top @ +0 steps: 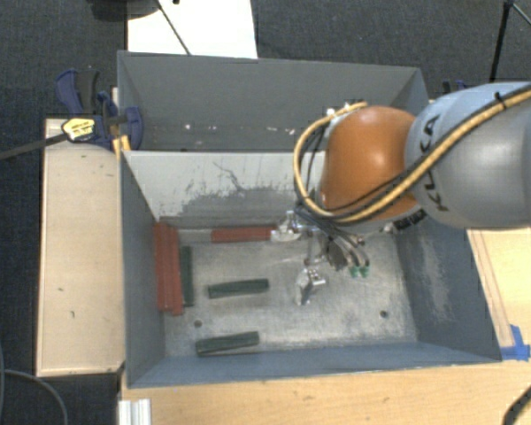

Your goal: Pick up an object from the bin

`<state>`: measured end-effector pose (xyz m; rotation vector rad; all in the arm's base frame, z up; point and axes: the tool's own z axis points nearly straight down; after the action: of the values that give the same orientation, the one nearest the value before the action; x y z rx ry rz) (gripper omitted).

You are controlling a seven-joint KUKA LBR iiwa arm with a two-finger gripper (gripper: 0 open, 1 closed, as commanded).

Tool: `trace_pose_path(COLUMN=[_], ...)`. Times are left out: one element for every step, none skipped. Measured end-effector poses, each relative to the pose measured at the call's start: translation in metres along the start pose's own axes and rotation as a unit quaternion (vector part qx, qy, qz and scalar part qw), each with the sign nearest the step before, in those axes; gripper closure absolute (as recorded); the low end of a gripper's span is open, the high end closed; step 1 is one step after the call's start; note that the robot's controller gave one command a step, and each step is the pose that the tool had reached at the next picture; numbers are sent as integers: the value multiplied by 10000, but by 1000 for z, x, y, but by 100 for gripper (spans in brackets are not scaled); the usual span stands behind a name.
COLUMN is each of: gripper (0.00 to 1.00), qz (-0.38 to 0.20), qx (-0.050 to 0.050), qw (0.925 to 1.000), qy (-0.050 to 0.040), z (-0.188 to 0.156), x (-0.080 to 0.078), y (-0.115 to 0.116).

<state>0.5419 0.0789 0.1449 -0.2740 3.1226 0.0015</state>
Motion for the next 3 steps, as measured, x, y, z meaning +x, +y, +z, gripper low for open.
trace_pose_path(gripper=[0, 100, 100], qz=[344, -415, -413], qx=[0, -9, -9], qw=[9994, 9991, 9991], qy=[76, -48, -48], z=[17, 70, 70], x=[-5, -17, -17], y=[26, 36, 36])
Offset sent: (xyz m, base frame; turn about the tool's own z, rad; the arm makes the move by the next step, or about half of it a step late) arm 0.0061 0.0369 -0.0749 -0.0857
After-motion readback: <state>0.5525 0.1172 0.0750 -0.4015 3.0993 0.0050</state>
